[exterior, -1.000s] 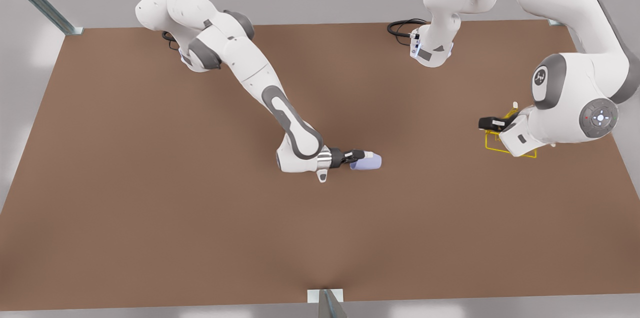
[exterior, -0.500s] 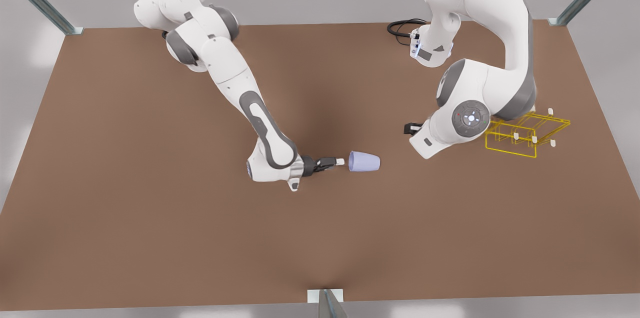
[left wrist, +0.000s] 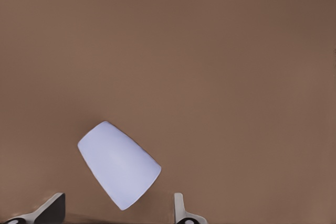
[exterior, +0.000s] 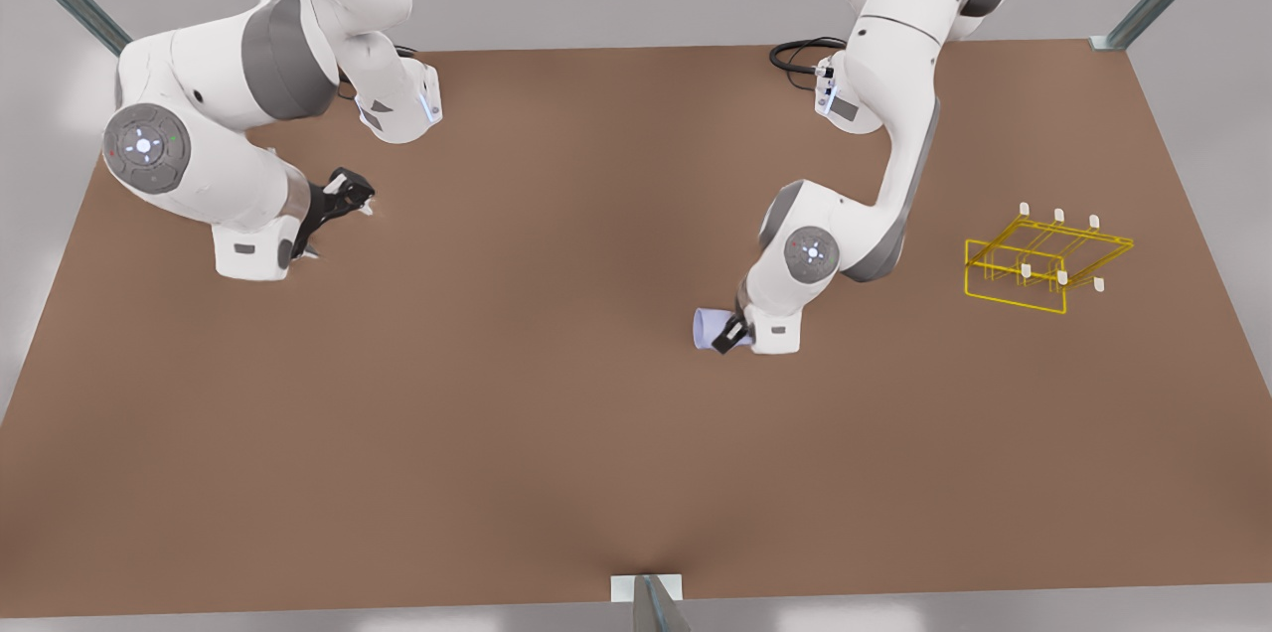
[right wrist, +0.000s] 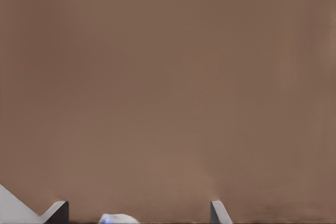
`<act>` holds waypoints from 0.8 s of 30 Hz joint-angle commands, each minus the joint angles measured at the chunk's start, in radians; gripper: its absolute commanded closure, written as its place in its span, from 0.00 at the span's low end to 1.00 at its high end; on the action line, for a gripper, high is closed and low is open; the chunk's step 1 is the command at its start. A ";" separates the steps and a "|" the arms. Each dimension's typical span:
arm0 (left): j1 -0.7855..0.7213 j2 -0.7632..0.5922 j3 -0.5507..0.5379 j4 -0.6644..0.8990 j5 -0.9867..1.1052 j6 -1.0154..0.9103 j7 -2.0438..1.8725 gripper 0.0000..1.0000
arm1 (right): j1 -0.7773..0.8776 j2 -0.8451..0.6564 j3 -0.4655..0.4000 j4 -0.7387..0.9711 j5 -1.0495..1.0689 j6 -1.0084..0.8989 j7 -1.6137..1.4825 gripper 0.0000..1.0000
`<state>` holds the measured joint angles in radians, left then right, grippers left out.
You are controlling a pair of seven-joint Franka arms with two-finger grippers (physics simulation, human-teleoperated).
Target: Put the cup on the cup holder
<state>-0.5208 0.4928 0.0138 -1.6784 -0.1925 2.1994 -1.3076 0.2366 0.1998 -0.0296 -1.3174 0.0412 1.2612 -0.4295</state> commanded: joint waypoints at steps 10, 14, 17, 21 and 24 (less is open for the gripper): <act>0.001 0.009 0.000 -0.161 -0.028 0.296 -1.391 0.00 | -0.059 0.084 0.000 0.029 -0.109 -0.025 0.454 0.00; -0.014 0.013 0.000 -0.216 -0.027 0.290 -1.346 0.00 | -0.094 0.082 0.000 0.027 -0.112 -0.029 0.440 0.00; -0.021 0.013 0.000 -0.225 -0.027 0.289 -1.349 0.00 | -0.112 0.081 0.000 0.029 -0.116 -0.034 0.440 0.00; -0.024 0.035 0.000 -0.221 -0.022 0.324 -1.254 0.00 | -0.122 0.081 0.000 0.027 -0.115 -0.043 0.442 0.00; -0.033 0.035 0.000 -0.218 -0.024 0.326 -0.929 0.00 | -0.117 0.081 0.000 0.024 -0.115 -0.043 0.442 0.00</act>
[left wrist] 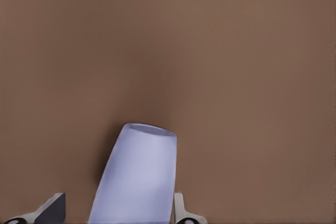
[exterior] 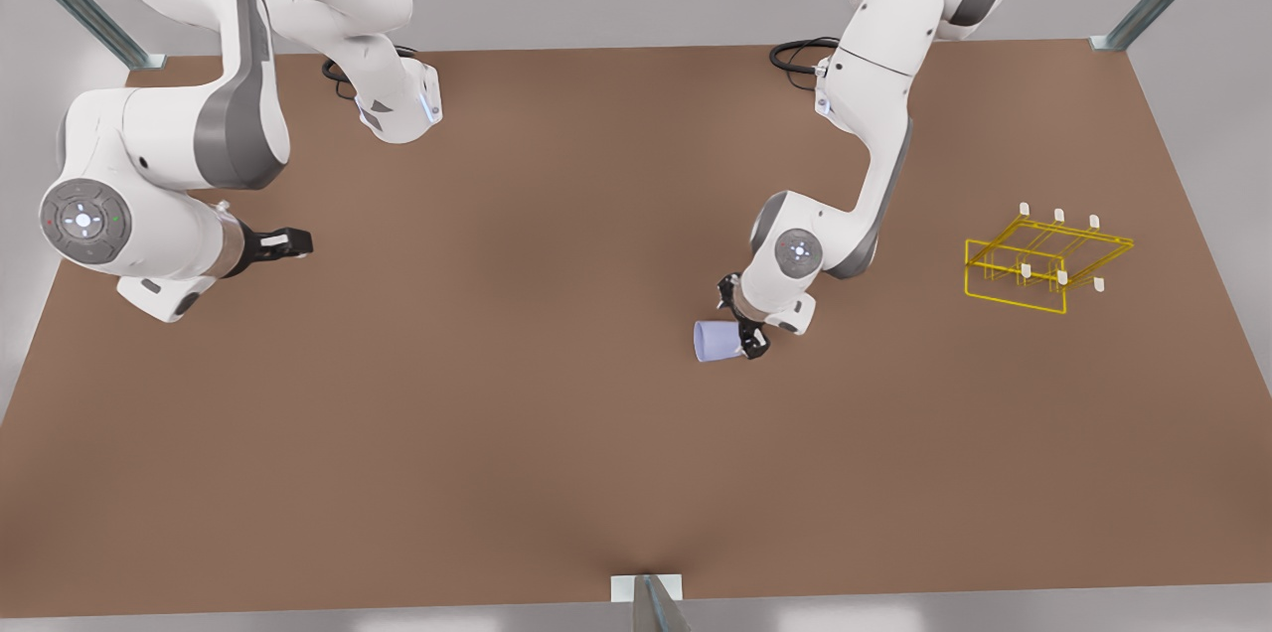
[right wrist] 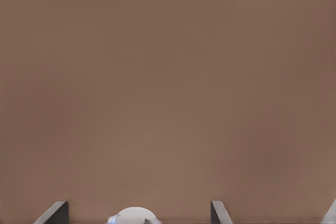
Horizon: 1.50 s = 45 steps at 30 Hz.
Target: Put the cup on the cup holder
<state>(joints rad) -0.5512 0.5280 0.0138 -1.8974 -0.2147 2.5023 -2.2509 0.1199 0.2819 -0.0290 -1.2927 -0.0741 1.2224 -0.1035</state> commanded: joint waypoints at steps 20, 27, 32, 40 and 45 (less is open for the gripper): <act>0.039 0.061 -0.008 0.037 -0.005 0.013 0.183 0.00 | 0.006 0.000 0.003 0.003 0.001 -0.004 0.117 0.00; 0.039 0.104 -0.031 0.037 -0.002 0.021 0.183 0.00 | 0.006 0.000 0.003 0.003 0.001 -0.004 0.117 0.00; 0.039 0.124 -0.034 0.038 -0.003 0.041 0.183 0.00 | 0.006 0.000 0.003 0.001 0.001 -0.004 0.117 0.00; 0.027 0.124 -0.037 0.040 -0.006 0.043 0.182 0.00 | 0.010 0.000 0.004 -0.002 -0.029 -0.034 0.111 0.00; 0.025 0.121 -0.061 0.038 -0.002 0.043 0.214 0.00 | 0.010 0.000 0.004 -0.002 -0.030 -0.034 0.111 0.00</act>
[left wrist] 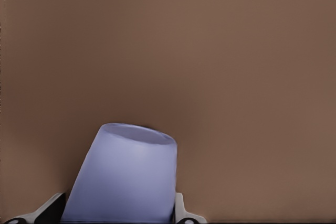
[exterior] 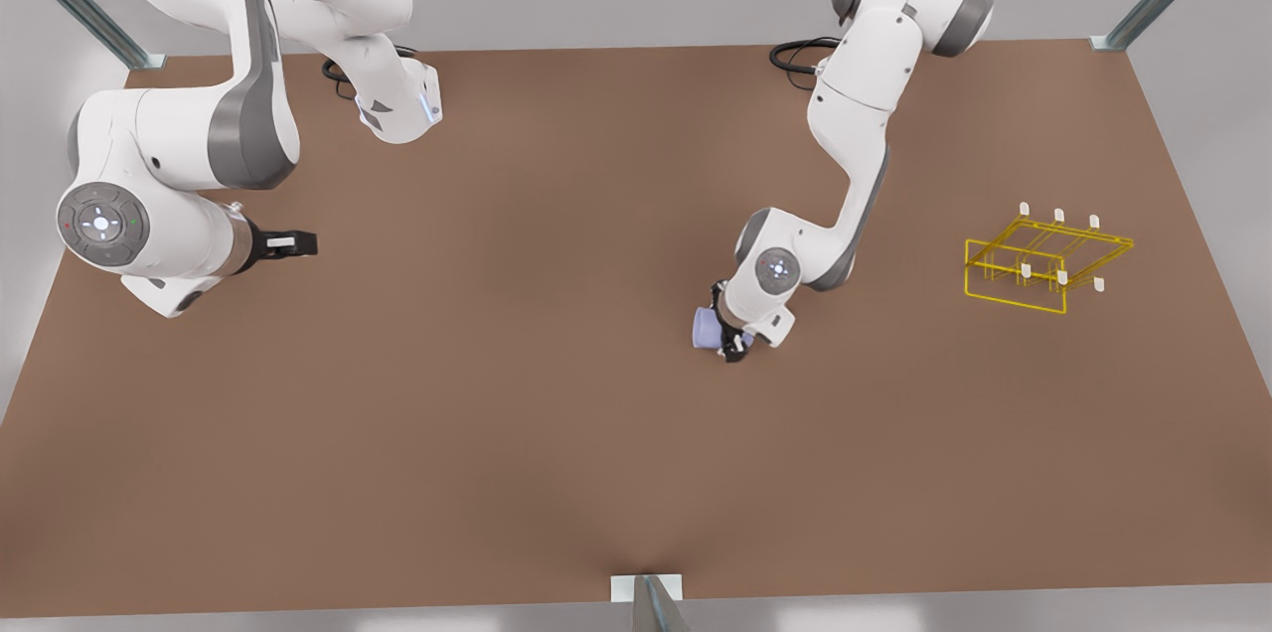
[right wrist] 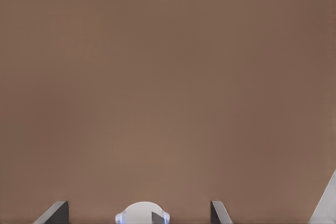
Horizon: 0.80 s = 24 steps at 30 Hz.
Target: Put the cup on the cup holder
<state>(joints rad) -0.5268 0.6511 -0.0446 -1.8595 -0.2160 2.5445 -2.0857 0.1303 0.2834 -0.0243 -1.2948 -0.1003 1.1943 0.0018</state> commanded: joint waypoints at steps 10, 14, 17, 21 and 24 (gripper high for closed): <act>0.014 0.005 -0.003 0.048 -0.031 -0.030 0.046 0.20 | 0.000 -0.001 0.000 0.000 -0.004 -0.005 0.007 0.00; -0.085 -0.018 0.251 0.275 -0.032 -0.506 0.039 0.18 | 0.000 -0.001 0.000 0.000 -0.004 -0.005 0.007 0.00; -0.656 0.127 1.057 0.272 0.127 -0.694 0.167 0.18 | 0.000 -0.001 0.000 -0.001 -0.004 -0.005 0.006 0.00; -0.814 0.318 1.315 0.252 0.161 -0.770 0.271 0.18 | 0.002 -0.001 0.000 -0.003 -0.004 -0.005 0.007 0.00; -0.898 0.423 1.332 0.162 0.308 -0.756 0.257 0.18 | 0.000 -0.001 0.000 -0.003 -0.004 -0.005 0.006 0.00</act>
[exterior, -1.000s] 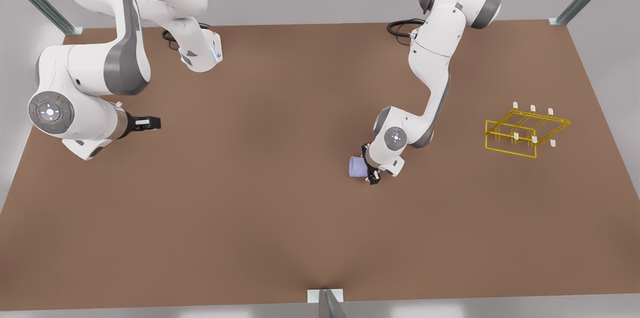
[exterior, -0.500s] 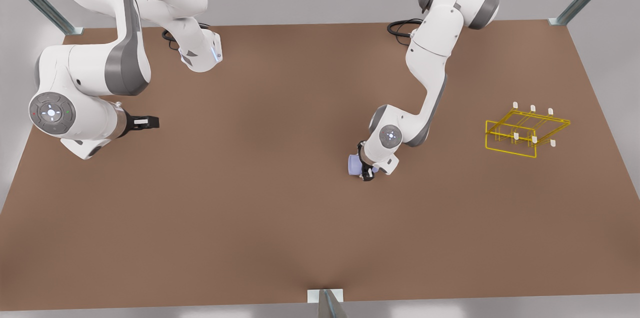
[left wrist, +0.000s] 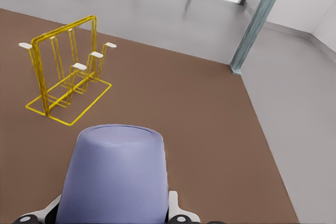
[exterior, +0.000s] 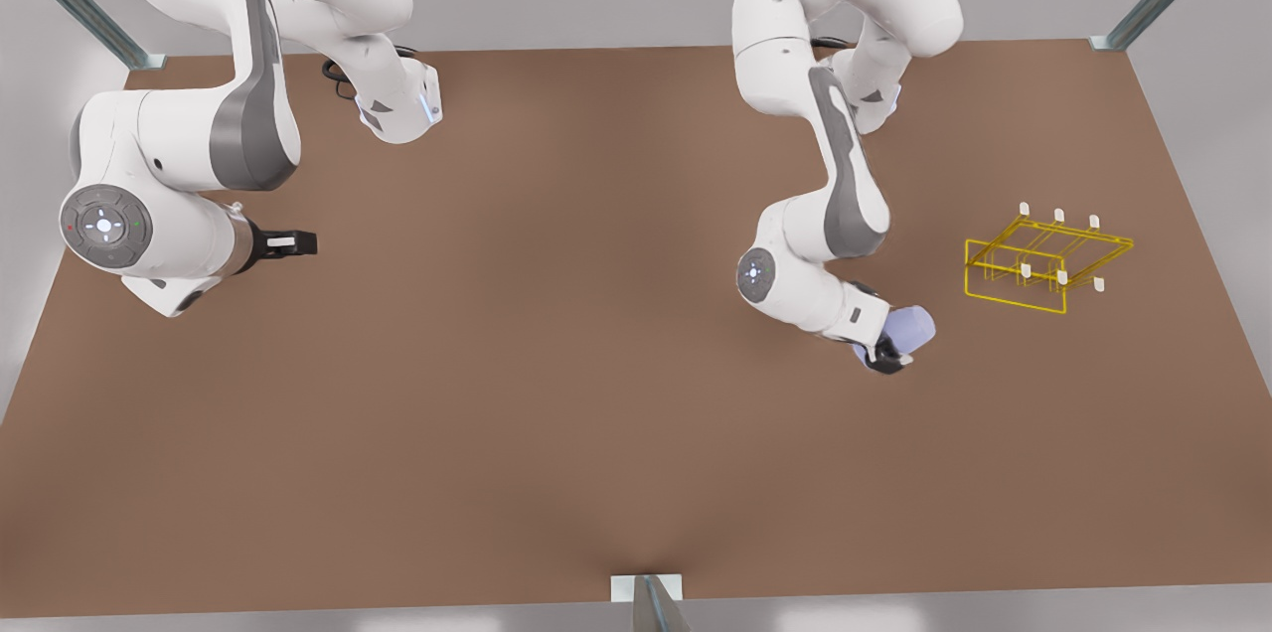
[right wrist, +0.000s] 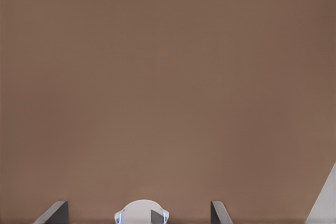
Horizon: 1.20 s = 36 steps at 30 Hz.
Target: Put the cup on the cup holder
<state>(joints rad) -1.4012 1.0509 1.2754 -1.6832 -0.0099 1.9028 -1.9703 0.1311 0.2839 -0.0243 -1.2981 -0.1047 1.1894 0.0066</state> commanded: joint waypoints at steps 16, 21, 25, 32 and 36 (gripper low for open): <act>0.050 0.054 0.067 -0.464 0.407 0.271 0.139 0.18 | 0.001 0.000 0.000 0.002 0.000 -0.001 0.001 0.00; 0.126 0.037 0.067 -0.506 0.484 0.338 0.094 0.18 | -0.001 0.000 0.000 0.002 0.000 -0.001 0.003 0.00; 0.202 0.037 0.048 -0.506 0.541 0.404 0.034 0.18 | -0.001 0.000 0.000 0.003 -0.003 -0.001 0.003 0.00; 0.228 0.032 0.015 -0.527 0.574 0.424 -0.024 0.18 | 0.001 0.000 0.000 0.003 -0.004 -0.001 0.003 0.00; 0.174 0.031 0.015 -0.581 0.571 0.426 -0.041 0.18 | -0.001 0.000 0.000 0.003 -0.003 -0.001 0.003 0.00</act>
<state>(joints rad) -1.2212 1.0827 1.2897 -2.2579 0.5569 2.3120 -1.9337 0.1314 0.2850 -0.0242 -1.2951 -0.1081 1.1893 0.0083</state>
